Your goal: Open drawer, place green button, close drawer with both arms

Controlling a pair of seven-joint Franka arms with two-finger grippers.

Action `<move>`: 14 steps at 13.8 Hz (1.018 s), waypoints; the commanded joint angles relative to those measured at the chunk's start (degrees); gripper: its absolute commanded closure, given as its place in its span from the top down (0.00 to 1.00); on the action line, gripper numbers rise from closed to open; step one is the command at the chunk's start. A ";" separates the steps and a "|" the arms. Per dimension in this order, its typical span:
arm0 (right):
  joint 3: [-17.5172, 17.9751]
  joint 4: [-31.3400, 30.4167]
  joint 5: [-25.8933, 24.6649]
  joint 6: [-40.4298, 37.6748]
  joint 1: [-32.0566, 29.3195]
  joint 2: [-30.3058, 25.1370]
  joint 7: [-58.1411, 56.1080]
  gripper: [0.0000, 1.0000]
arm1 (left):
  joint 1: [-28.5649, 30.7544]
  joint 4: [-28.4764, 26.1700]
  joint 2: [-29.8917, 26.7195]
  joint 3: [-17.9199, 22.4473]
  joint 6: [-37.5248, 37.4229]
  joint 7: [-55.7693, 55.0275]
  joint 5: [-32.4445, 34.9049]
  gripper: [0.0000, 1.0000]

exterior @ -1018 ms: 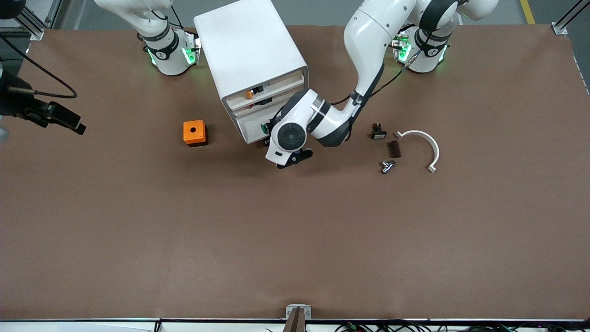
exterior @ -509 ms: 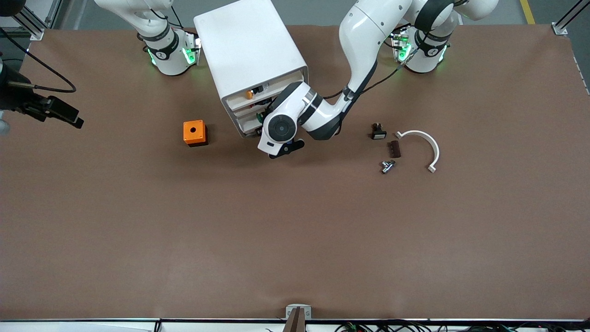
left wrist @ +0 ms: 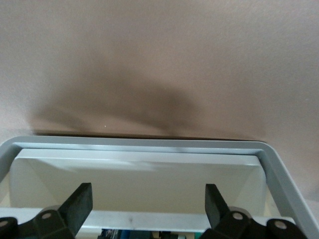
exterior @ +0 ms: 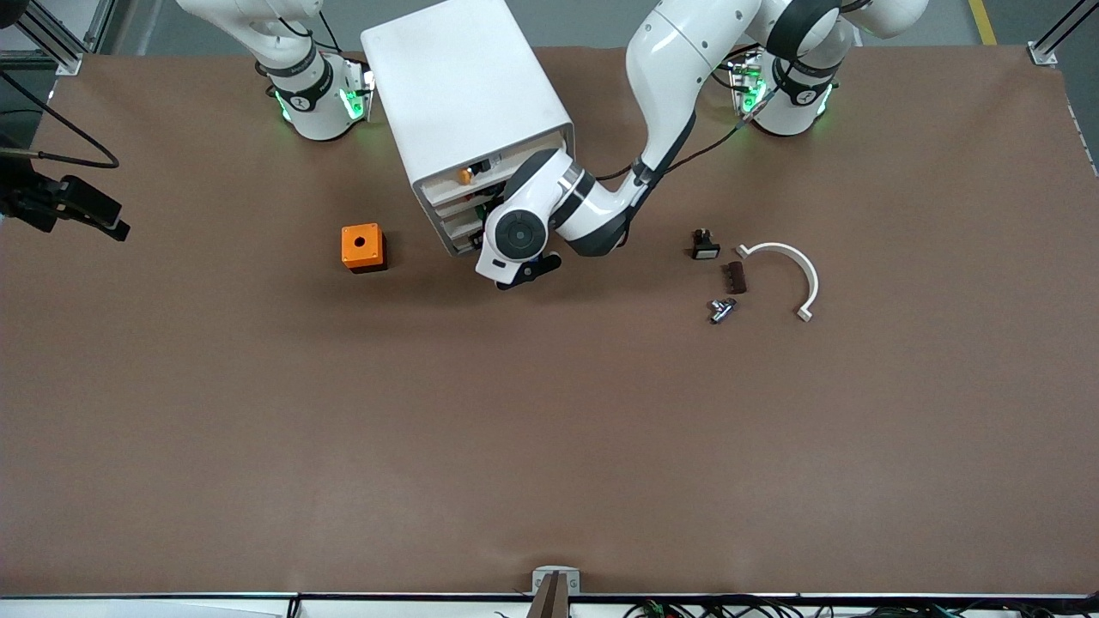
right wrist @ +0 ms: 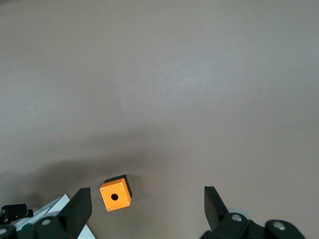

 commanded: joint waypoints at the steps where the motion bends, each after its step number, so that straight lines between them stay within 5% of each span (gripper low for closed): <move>1: 1.16 0.42 -0.21 0.05 -0.72 -0.38 -0.55 1.00 | -1.12 -0.37 0.11 0.11 1.12 -1.97 -0.78 0.99; 8: 1.07 0.42 -0.30 1.19 -0.28 -0.38 -1.26 1.00 | 7.12 0.07 -3.57 1.42 0.42 -1.70 0.27 0.99; 14: 1.07 0.42 -0.65 1.28 0.07 -0.46 -1.26 1.00 | 19.69 0.07 -12.18 1.60 0.16 -1.26 9.76 1.00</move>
